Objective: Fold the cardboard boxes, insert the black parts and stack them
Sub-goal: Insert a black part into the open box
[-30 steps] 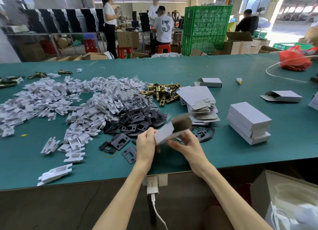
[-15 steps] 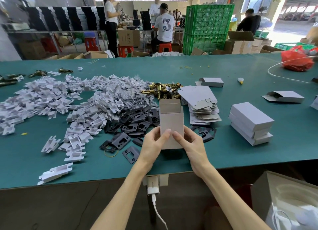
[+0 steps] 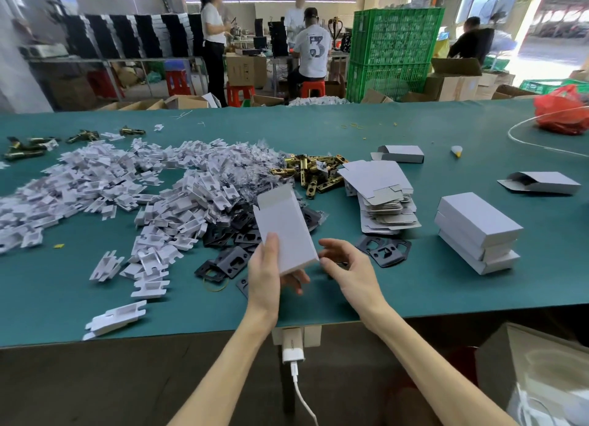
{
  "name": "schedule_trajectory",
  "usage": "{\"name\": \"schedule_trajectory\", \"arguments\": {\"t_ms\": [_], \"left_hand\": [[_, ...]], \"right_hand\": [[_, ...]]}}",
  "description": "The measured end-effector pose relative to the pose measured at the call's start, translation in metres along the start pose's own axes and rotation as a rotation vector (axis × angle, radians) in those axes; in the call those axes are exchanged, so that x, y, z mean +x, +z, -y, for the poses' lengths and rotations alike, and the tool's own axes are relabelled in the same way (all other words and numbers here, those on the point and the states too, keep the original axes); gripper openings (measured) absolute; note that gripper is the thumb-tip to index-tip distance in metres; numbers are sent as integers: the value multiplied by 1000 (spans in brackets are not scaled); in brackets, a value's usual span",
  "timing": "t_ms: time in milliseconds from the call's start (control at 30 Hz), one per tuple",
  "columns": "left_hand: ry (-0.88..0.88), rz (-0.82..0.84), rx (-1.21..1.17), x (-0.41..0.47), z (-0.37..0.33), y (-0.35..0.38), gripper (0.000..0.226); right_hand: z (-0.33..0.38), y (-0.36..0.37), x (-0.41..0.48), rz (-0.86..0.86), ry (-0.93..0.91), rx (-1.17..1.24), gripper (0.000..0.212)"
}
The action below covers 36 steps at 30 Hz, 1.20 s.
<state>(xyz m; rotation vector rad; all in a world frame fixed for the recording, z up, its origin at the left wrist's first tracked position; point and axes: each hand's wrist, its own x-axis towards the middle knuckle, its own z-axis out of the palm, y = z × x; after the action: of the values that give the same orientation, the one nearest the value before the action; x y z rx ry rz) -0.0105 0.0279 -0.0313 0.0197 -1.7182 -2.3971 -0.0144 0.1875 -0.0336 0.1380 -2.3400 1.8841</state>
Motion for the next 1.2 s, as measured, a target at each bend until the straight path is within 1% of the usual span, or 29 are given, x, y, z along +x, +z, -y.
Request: {"name": "schedule_trajectory", "arguments": {"t_ms": [100, 200, 267, 333, 400, 467, 533, 567, 600, 700, 767, 833, 900, 933, 1067, 1200], "left_hand": [[5, -48, 10, 0, 3, -2, 62], [-23, -140, -8, 3, 2, -7, 72], [-19, -180, -9, 4, 4, -6, 69], [7, -203, -13, 5, 4, -4, 63], [23, -217, -43, 6, 4, -3, 59], [33, -215, -68, 6, 4, -5, 58], [43, -201, -64, 6, 4, -5, 57], [45, -195, -57, 6, 4, -4, 57], [45, -193, -52, 7, 4, -4, 57], [37, -198, -40, 8, 5, -3, 59], [38, -188, -6, 8, 4, -3, 59], [40, -155, 45, 6, 5, -1, 50], [24, -120, 95, 6, 7, 0, 31], [12, -101, 115, 7, 9, -1, 26], [-6, -18, 164, 7, 11, -1, 20], [12, 70, 250, 7, 12, 0, 20]], "right_hand": [[6, 14, 9, 37, -37, -159, 27], [15, 34, 30, 3, -71, -250, 29], [19, 48, 47, 23, -68, -351, 33], [22, 62, 62, 83, -26, -437, 38], [24, 71, 71, 107, -5, -499, 39], [25, 76, 76, 105, -15, -537, 34], [25, 78, 79, 91, -19, -555, 18], [24, 79, 80, 82, -17, -552, 12], [23, 78, 81, 76, -22, -536, 11], [22, 72, 81, 54, -32, -435, 25], [22, 61, 78, 32, -1, -331, 27], [20, 47, 73, 19, 27, -236, 24], [18, 31, 67, -8, 33, -175, 23], [18, 23, 64, -34, 41, -138, 23], [26, -9, 54, -145, 56, 25, 23], [44, -29, 53, -179, 12, 105, 26]]}}
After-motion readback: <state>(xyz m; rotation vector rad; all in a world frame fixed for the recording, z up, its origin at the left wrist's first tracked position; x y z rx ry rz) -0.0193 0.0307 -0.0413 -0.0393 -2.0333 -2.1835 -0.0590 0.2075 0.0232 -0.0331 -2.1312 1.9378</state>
